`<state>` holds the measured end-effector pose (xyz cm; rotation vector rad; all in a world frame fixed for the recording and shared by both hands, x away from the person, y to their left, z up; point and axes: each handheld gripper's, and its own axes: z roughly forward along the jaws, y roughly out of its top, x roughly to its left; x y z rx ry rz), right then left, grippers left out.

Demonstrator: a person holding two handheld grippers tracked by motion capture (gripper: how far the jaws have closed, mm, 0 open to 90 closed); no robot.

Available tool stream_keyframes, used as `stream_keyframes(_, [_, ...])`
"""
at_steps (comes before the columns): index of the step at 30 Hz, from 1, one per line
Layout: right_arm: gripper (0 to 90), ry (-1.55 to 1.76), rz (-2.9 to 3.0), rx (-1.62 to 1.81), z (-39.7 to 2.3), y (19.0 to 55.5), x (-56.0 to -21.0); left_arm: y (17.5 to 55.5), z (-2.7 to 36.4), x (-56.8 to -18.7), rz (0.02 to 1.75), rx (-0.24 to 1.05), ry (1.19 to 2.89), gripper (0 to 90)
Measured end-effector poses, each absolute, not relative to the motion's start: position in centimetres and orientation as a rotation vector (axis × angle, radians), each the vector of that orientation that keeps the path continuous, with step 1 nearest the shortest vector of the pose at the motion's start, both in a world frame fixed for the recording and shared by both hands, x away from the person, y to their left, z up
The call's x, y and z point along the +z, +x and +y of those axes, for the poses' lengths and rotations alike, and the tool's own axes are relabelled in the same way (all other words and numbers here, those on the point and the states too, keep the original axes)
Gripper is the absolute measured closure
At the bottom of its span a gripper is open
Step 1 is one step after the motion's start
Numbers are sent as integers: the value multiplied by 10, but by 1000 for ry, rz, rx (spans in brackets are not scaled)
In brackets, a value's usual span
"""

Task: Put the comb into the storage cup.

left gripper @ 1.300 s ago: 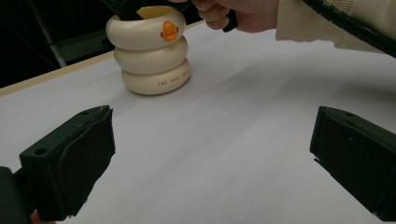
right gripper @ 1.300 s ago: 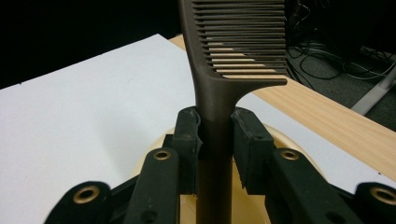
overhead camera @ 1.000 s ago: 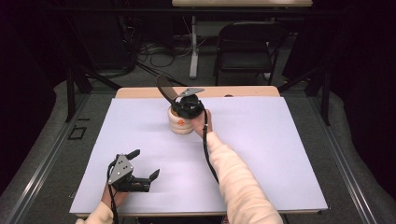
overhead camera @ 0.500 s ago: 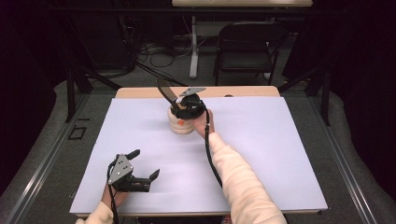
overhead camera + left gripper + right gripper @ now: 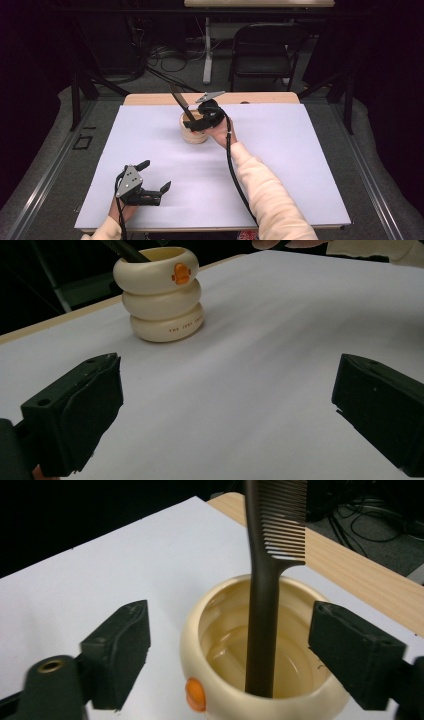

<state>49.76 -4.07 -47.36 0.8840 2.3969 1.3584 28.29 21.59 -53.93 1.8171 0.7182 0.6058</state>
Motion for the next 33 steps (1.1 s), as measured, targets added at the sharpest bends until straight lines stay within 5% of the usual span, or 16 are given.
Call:
stream_keyframes(14, [0,828,2527,1336,-59,470,-465,280,219,-539,732,619,1816,2])
stream_keyframes(33, [0,786,2595,1336,-78,430,-476,279,219,-539,748,618,1813,2])
